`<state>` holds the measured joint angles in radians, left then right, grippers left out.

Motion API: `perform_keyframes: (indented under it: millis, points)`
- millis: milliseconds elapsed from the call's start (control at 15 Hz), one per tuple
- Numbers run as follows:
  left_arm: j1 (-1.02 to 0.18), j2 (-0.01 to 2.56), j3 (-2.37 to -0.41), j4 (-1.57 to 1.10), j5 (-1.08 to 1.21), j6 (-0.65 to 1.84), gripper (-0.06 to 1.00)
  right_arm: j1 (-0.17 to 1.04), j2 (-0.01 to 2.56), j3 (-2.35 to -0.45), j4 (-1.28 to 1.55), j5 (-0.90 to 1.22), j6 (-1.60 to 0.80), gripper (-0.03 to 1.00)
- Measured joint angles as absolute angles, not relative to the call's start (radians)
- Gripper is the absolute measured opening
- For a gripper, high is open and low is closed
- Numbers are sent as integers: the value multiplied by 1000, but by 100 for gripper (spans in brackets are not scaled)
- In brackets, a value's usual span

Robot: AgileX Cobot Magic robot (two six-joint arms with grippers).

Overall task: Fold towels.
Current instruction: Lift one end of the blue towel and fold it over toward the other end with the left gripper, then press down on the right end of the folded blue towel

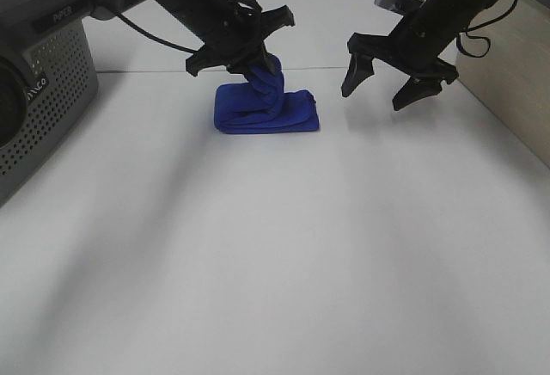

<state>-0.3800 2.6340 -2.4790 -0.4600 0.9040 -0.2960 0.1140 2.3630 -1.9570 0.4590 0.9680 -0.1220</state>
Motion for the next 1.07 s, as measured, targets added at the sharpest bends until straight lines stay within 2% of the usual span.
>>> perform_keyframes:
  millis: [67,133,200,267,533,800,1067]
  points:
    - [-387,2650,-2479,-538,885,-290,36,114,2363,-1957,462,973,-122,84]
    - [-391,2655,-2479,-585,885,-265,49,114,2363,-1957,462,977,-122,84]
    - [-391,2658,-2479,-629,882,-236,58,114,2363,-1957,463,987,-122,84]
    - [-392,2659,-2479,-662,870,-216,63,114,2363,-1957,467,994,-122,84]
    - [-384,2623,-2490,-701,787,-176,66,114,2346,-1957,492,1017,-122,84]
    - [-320,2540,-2513,-697,787,-64,66,114,2267,-1957,531,1006,-131,84]
    - [-211,2484,-2513,-663,836,-35,66,114,2292,-1957,983,999,-385,84]
